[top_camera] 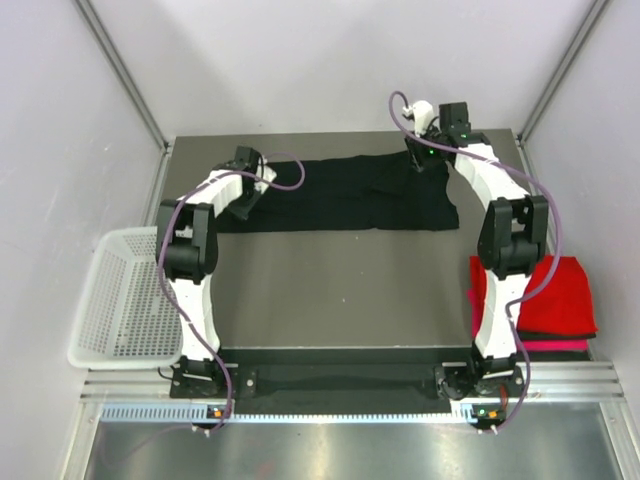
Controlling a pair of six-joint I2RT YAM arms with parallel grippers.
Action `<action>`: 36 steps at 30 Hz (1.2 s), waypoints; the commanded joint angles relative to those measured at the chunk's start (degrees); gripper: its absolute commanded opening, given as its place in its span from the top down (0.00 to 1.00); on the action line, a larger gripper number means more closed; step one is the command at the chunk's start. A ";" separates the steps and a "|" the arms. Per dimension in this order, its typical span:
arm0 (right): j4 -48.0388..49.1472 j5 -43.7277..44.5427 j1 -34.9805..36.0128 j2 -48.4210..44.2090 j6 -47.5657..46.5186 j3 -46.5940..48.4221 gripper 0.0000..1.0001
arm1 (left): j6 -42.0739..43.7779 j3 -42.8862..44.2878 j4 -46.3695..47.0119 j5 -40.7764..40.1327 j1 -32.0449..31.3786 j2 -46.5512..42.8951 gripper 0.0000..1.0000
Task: Fold and stack the t-shirts
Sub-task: Fold the tshirt
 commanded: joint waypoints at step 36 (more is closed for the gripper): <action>-14.97 -0.32 4.51 16.27 -2.56 12.66 0.91 | -3.21 -7.41 4.40 -1.14 0.49 1.88 0.76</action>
